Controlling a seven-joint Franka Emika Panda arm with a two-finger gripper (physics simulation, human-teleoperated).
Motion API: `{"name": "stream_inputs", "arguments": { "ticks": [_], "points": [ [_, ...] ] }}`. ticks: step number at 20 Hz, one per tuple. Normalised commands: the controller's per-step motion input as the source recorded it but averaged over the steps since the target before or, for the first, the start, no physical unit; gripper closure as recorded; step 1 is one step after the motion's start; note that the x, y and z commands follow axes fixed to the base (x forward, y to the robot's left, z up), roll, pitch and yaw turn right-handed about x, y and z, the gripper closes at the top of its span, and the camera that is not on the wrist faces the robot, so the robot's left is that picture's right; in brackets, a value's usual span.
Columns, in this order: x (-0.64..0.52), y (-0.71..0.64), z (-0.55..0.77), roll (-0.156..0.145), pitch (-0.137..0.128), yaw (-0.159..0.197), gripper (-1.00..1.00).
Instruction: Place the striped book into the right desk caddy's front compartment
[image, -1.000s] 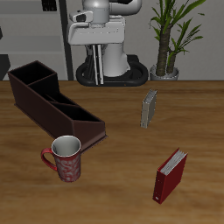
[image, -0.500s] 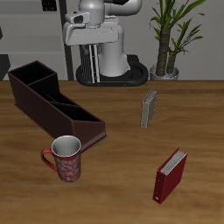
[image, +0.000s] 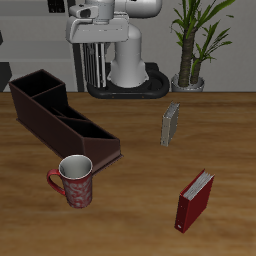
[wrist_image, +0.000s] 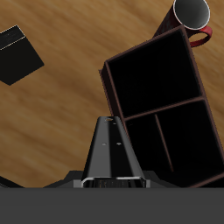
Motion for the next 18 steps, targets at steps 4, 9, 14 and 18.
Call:
{"name": "stream_inputs", "arguments": {
  "ticks": [4,9,14,18],
  "points": [
    [-0.12,-0.21,0.09,-0.050,-0.004,0.071,1.00],
    [-0.08,-0.20,0.08,-0.033,-0.014,0.030,1.00],
    [0.00,-0.23,0.01,-0.039,-0.005,0.022,1.00],
    [0.04,-0.15,-0.10,-0.018,0.022,0.018,1.00]
  ]
}}
